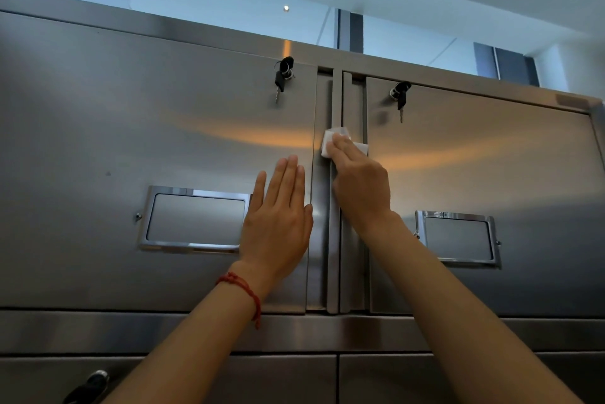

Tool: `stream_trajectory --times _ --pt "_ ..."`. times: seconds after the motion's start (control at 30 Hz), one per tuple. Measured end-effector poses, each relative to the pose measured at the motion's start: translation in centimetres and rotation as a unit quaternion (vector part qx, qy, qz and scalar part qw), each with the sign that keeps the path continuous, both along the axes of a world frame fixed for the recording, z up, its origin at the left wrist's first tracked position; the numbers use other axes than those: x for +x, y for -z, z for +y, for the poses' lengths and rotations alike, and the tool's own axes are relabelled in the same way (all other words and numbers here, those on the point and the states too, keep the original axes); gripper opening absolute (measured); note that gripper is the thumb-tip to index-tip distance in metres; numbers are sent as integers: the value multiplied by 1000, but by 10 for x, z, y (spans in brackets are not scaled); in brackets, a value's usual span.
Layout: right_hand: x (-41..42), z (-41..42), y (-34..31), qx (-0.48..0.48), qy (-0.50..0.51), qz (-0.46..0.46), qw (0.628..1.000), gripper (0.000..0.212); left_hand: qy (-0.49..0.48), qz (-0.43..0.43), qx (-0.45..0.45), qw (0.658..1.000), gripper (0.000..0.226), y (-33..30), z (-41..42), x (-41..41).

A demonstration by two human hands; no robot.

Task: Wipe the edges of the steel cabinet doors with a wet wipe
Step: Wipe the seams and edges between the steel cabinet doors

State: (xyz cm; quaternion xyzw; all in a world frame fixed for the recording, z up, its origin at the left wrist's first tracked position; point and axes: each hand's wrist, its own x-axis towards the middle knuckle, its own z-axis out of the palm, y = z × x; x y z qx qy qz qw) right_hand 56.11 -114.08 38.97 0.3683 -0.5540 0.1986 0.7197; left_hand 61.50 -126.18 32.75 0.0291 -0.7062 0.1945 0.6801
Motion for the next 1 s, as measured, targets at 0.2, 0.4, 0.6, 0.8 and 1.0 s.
stream_trajectory --times 0.2,0.4,0.6,0.8,1.0 --pt "2 0 -16 1 -4 -7 1000 30 -2 2 0 1000 56 0 -1 -1" --pt "0 -1 -2 -15 -16 1 1000 32 -1 5 -5 1000 56 0 0 -1" --pt "1 0 -10 -4 -18 3 1000 31 2 11 -7 1000 56 0 0 -2" --pt "0 -2 -7 -14 -21 -3 1000 33 -2 12 -8 1000 55 0 -1 -1" --pt "3 2 -17 1 -9 -3 1000 31 3 17 -10 1000 55 0 -1 -2"
